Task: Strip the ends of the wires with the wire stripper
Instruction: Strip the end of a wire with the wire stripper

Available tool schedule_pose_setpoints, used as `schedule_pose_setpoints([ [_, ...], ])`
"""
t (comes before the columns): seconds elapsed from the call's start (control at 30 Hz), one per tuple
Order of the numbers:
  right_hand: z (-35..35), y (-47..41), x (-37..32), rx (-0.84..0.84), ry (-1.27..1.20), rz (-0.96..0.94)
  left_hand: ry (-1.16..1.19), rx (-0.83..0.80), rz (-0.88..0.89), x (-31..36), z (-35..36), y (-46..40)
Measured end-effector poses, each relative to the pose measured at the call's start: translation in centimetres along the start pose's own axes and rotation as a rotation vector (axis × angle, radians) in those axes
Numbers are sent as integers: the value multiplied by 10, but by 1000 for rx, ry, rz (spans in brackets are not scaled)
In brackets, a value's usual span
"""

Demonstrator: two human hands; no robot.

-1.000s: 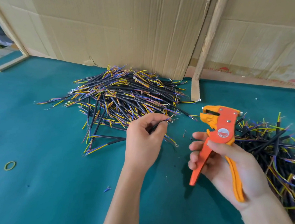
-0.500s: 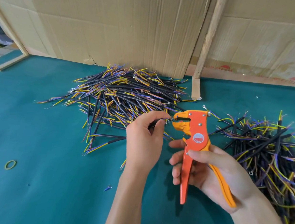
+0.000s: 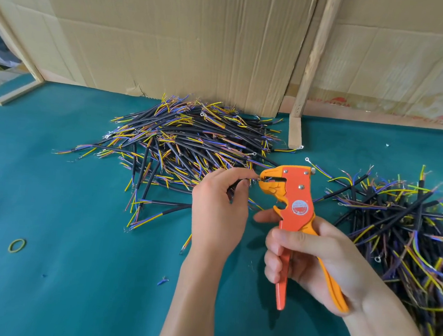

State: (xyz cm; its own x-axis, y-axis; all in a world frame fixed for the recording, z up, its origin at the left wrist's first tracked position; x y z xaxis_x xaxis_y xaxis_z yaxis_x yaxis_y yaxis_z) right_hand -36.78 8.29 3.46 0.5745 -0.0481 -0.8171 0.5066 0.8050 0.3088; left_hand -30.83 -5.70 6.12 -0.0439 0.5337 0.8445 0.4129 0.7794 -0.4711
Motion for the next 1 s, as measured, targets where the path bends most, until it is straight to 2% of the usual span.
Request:
schedule_pose_setpoints([
  [0.6,0,0,0,-7,4,21,2,4,9,-1,-1,-1],
  [0.9,-1,-5,0,113,-7,-42,-16,-15,29,0,2,-1],
  [1.0,1,-3,0,94,-67,-55,15,-14,18,2,4,0],
])
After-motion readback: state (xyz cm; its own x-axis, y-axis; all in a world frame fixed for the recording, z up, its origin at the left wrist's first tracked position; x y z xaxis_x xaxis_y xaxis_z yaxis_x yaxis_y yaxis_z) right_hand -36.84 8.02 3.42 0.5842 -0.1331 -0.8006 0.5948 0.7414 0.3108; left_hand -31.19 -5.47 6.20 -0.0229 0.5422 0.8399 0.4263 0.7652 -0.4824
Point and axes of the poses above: each hand's wrist, its own y-axis away from the middle knuckle, its own z-axis out of the palm, x = y × z, the point moved 6 cm from there along -y, towards the middle knuckle, and after that the axes turned 9 degrees about x, right-handed, at the moved point
